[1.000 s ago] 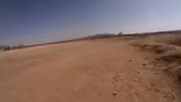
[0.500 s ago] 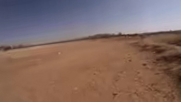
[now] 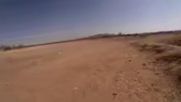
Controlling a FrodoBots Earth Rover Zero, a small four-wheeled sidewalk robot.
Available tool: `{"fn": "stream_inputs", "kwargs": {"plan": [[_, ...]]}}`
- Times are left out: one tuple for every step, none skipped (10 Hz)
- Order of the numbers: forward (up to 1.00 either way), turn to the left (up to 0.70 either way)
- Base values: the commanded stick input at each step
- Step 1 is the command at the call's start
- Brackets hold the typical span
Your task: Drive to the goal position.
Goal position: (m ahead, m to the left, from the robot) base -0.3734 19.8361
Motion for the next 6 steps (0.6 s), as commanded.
{"fn": "stream_inputs", "kwargs": {"plan": [[0.00, 0.45], [0.00, 0.45], [0.00, 0.45], [0.00, 0.45], [0.00, 0.45], [0.00, 0.45]]}}
